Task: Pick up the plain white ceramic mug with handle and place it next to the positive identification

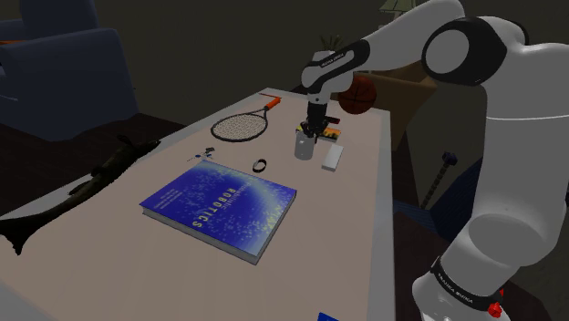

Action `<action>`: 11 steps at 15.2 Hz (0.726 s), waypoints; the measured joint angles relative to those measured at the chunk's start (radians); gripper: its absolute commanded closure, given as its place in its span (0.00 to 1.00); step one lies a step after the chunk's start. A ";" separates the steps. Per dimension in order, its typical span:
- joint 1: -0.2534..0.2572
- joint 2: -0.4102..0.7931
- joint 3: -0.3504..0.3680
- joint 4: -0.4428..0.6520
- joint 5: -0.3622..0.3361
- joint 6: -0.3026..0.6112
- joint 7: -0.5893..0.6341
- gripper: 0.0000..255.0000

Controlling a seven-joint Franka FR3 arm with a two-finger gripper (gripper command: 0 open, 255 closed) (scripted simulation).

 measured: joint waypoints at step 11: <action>0.000 -0.018 -0.002 0.015 -0.003 -0.032 0.002 1.00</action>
